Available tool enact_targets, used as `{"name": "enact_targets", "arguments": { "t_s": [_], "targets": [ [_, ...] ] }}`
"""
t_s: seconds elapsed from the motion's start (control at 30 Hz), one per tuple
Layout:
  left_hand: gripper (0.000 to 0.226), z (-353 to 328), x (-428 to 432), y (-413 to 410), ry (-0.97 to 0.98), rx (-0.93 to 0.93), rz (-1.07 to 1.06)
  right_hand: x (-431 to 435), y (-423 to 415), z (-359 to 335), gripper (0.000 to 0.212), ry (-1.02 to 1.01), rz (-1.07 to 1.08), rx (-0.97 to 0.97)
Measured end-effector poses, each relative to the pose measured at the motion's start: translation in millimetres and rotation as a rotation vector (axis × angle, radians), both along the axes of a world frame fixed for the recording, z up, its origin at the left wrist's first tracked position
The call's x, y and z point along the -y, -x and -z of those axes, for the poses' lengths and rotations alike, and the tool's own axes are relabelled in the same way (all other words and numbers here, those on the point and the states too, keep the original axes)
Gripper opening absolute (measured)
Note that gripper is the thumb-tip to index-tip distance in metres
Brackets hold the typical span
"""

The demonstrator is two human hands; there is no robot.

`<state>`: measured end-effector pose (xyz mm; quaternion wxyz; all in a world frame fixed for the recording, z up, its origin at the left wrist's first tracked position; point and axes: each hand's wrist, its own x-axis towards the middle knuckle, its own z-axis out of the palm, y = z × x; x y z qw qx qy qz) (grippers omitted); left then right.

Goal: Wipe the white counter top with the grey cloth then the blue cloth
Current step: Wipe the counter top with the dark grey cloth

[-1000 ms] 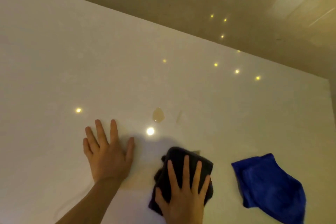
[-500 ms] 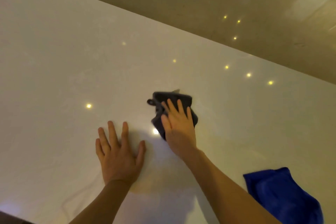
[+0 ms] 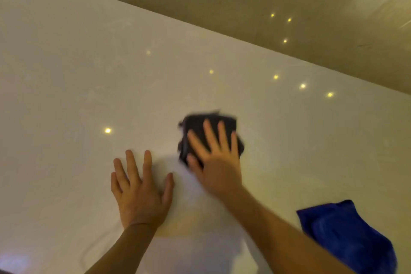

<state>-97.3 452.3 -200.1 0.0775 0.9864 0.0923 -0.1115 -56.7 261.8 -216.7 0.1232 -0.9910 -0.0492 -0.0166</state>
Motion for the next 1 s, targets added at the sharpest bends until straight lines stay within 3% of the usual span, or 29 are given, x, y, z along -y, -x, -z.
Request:
{"name": "enact_targets", "arguments": {
  "t_s": [0.07, 0.17, 0.2, 0.33, 0.4, 0.47, 0.53, 0.6, 0.67, 0.83, 1.0],
  "targets": [
    [0.082, -3, 0, -1, 0.009, 0.008, 0.004, 3, 64, 2, 0.057, 0.002, -0.218, -0.017],
    [0.081, -5, -1, 4, 0.028, 0.017, 0.026, 61, 40, -3, 0.056, 0.085, -0.451, -0.049],
    [0.080, -4, -2, 3, 0.026, 0.025, 0.025, 79, 13, -5, 0.057, 0.120, -0.381, -0.026],
    [0.081, 2, -4, 1, 0.002, 0.043, 0.022, 115, -76, -14, 0.059, 0.064, 0.364, -0.131],
    [0.081, 4, -4, 3, 0.005, 0.047, 0.012, 86, -69, -12, 0.060, 0.065, 0.499, -0.139],
    [0.082, 3, -4, 2, 0.010, 0.042, 0.010, 41, -27, -9, 0.059, 0.046, 0.345, -0.054],
    [0.081, 0, -1, 5, 0.001, 0.051, 0.009, 15, 38, -5, 0.054, -0.003, -0.004, -0.003],
    [0.080, -4, 2, 8, -0.005, 0.056, 0.014, 38, 63, -4, 0.055, 0.013, -0.306, -0.055],
    [0.079, -6, 4, 9, -0.009, 0.045, 0.016, 93, 46, -6, 0.058, 0.110, -0.373, -0.095],
    [0.060, -27, 38, 9, 0.067, 0.091, -0.106, 243, 16, -20, 0.061, 0.118, 0.321, -0.212],
    [0.047, -49, 133, 46, 0.175, 0.166, 0.105, 318, 35, -33, 0.068, 0.089, 0.614, -0.356]
  ]
}}
